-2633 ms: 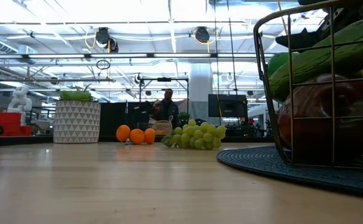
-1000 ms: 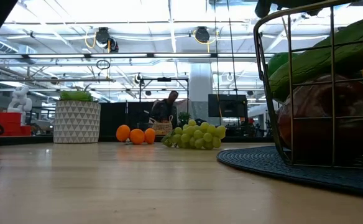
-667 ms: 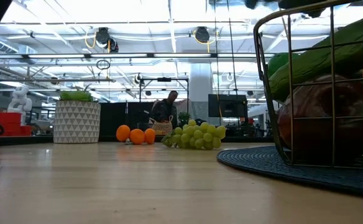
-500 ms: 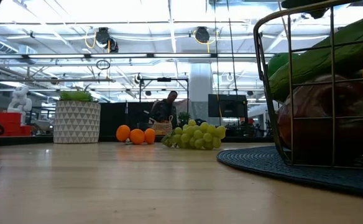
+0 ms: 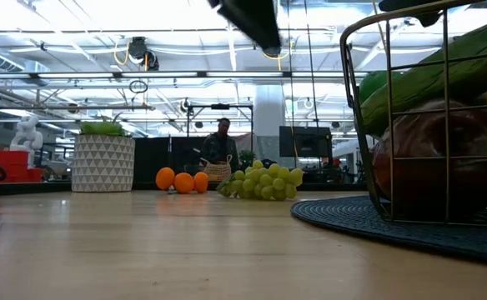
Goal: Build produce basket
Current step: Put the tangerine into the gold wire basket
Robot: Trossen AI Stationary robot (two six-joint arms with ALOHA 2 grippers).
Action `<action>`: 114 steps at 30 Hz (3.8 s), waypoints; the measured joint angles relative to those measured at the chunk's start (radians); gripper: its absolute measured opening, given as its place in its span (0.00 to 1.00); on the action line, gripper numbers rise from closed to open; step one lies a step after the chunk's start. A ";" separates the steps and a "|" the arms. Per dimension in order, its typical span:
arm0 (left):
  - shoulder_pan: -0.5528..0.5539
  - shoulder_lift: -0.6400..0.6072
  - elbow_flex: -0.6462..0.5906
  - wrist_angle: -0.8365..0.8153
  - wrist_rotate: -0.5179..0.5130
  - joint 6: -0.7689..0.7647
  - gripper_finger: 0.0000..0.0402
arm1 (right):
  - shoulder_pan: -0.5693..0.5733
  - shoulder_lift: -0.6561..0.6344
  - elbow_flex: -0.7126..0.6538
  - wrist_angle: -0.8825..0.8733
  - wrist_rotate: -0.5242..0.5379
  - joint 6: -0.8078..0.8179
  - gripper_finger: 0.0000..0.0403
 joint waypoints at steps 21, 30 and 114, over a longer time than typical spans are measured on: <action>0.307 -0.010 -0.015 -0.128 0.132 0.096 0.57 | 0.054 0.015 0.000 0.009 0.000 -0.098 0.94; 0.490 -0.018 -0.172 -0.073 0.284 0.140 0.57 | 0.054 0.000 0.000 -0.008 0.000 -0.114 0.94; 0.855 -0.058 -0.581 0.229 0.544 -0.108 0.01 | 0.004 0.025 -0.075 0.128 0.052 -0.222 0.94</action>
